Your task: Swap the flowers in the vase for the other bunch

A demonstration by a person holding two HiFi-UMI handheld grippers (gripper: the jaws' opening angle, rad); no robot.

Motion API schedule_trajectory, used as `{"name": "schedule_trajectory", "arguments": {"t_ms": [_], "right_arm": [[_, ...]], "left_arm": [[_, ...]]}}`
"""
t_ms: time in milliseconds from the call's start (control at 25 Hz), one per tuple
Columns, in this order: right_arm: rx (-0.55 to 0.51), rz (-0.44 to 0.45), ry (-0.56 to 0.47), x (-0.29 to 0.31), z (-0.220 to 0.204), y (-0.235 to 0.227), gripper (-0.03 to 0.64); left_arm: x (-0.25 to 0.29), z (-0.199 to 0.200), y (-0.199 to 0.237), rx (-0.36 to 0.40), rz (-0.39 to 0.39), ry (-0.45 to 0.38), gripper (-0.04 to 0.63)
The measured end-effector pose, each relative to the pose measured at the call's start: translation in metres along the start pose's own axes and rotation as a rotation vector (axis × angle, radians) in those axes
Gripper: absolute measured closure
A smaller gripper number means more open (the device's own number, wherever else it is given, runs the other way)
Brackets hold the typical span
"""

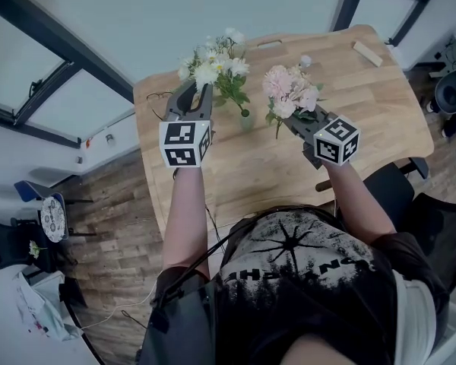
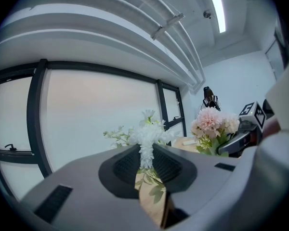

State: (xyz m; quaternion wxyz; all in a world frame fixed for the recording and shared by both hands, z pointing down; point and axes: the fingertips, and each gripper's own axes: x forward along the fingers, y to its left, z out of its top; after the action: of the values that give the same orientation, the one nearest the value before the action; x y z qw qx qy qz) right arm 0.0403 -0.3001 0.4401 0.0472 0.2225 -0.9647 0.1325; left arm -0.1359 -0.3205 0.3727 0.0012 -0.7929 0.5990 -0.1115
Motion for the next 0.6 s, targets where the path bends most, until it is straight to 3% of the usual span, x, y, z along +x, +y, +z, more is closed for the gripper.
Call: {"name": "schedule_trajectory", "arguments": {"t_ms": [320, 600], "right_arm": [[-0.001, 0.021, 0.000, 0.006, 0.002, 0.008, 0.560], [-0.006, 0.042, 0.007, 0.011, 0.002, 0.014, 0.560]], "left_arm": [[-0.017, 0.030, 0.014, 0.000, 0.043, -0.067, 0.514], [-0.031, 0.022, 0.018, -0.011, 0.063, -0.056, 0.515]]}}
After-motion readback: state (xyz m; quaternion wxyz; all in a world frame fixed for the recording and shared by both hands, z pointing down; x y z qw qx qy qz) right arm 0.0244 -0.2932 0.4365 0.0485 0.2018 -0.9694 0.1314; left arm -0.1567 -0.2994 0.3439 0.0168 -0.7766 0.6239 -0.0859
